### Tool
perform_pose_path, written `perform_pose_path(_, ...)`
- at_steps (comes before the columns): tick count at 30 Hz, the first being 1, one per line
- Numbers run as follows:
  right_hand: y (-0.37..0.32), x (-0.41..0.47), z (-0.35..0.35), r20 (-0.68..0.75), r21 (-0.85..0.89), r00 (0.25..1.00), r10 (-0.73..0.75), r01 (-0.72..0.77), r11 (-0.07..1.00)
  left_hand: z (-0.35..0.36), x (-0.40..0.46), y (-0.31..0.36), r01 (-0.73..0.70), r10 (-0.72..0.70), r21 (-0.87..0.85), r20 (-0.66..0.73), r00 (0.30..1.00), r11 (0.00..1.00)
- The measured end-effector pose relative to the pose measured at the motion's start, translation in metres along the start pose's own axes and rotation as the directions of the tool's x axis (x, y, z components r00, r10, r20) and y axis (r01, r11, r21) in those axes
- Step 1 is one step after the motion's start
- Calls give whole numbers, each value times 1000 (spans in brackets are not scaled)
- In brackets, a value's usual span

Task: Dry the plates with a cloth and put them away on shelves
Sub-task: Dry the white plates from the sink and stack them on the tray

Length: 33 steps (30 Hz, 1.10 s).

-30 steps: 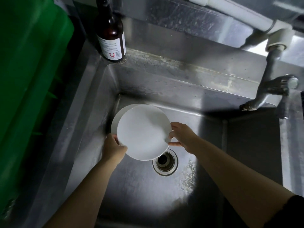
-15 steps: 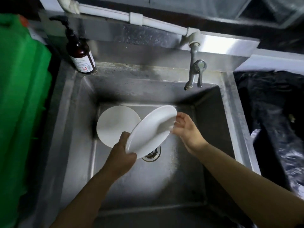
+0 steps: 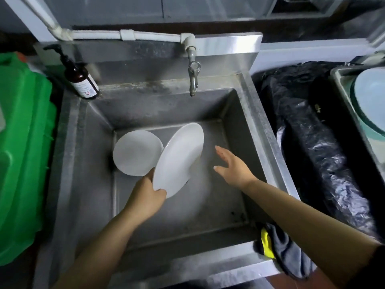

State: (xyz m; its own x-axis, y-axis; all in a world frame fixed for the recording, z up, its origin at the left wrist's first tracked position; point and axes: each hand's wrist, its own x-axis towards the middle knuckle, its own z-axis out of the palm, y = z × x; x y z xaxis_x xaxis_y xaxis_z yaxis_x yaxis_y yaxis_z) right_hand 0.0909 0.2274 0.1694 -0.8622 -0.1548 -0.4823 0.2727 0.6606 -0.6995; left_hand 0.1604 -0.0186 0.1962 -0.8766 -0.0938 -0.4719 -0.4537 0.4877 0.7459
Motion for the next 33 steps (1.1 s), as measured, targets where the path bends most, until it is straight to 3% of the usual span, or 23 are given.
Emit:
perform_pose_path(5,58,-62,-16,3,-289,999,-35,35,957,25,-16,-5,72,-73,-64,-10,997,995)
perform_pose_path(9,112,-117,-22,-23,-567,998,-60,36,823,48,-28,-9,156,-162,-236,-5,987,959)
perform_pose_path(11,135,-144,-23,-84,-650,993,-86,10,760,60,-33,-11,195,-199,-326,20,980,925)
perform_pose_path(15,170,-170,-25,-132,-729,991,27,-115,675,80,-45,-8,239,-229,-373,71,971,896)
perform_pose_path(24,163,-164,-39,-74,-732,997,27,-73,678,100,-77,15,208,-171,-488,121,978,848)
perform_pose_path(29,152,-166,-73,-96,-575,994,-57,-9,818,96,-98,40,143,-89,-535,125,988,833)
perform_pose_path(33,123,-164,-100,-161,-380,955,-247,171,909,89,-113,66,72,-18,-593,97,995,802)
